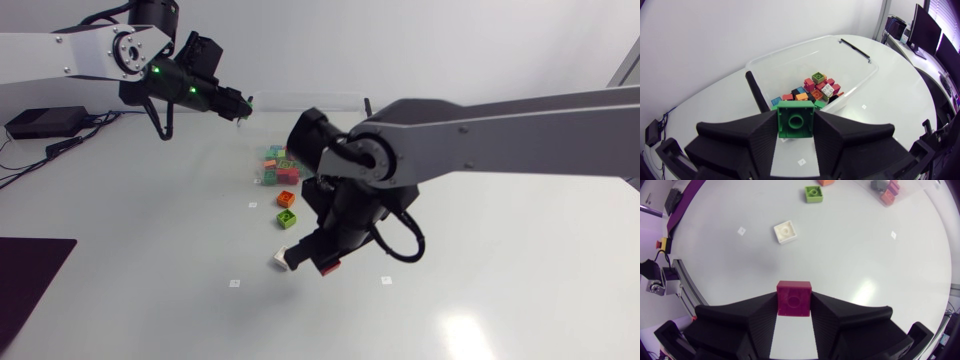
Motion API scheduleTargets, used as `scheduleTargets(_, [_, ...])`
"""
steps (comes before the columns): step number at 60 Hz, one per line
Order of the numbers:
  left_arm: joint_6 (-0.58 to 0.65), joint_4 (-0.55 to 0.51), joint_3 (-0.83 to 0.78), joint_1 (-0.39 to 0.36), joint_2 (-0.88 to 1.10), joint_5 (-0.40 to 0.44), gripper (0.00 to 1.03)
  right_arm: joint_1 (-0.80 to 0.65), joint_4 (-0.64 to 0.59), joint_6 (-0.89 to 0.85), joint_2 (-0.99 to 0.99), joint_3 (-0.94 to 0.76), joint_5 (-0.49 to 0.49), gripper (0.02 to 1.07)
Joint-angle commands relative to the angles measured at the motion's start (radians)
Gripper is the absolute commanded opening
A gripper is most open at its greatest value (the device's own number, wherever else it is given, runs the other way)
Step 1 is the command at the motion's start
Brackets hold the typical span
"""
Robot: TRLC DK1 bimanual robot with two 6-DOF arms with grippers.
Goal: Place the duplo bricks in the container
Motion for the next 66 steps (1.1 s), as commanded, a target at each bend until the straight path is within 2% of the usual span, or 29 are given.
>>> scheduleTargets(1, [-0.035,0.013,0.065,-0.011,0.055,0.01,0.27,-0.04,-0.02,-0.026,-0.029,0.05,-0.002,0.32])
scheduleTargets(24, [-0.071,0.038,0.248,-0.039,0.219,0.01,0.29,-0.195,-0.069,-0.064,-0.004,0.29,-0.031,0.31])
scheduleTargets(27, [-0.072,0.038,0.266,-0.046,0.237,0.01,0.36,-0.204,-0.068,-0.065,0.005,0.312,-0.036,0.31])
scheduleTargets(29, [-0.072,0.038,0.274,-0.053,0.246,0.01,0.48,-0.213,-0.068,-0.065,0.013,0.327,-0.036,0.31])
scheduleTargets(32, [-0.068,0.038,0.281,-0.06,0.259,0.01,0.74,-0.224,-0.066,-0.065,0.025,0.347,-0.042,0.31])
scheduleTargets(34, [-0.062,0.038,0.281,-0.065,0.262,0.008,0.87,-0.23,-0.066,-0.065,0.036,0.362,-0.047,0.31])
scheduleTargets(35, [-0.058,0.038,0.278,-0.065,0.262,0.008,0.93,-0.234,-0.066,-0.065,0.04,0.373,-0.047,0.31])
scheduleTargets(37, [-0.054,0.038,0.274,-0.066,0.262,0.008,0.98,-0.238,-0.065,-0.065,0.051,0.389,-0.047,0.31])
scheduleTargets(46, [-0.034,0.038,0.203,-0.06,0.194,0.008,0.98,-0.262,-0.06,-0.064,0.103,0.465,-0.054,0.31])
scheduleTargets(66, [0.078,0.055,-0.09,-0.036,-0.093,0.051,0.98,-0.316,-0.031,-0.068,0.228,0.619,-0.062,0.31])
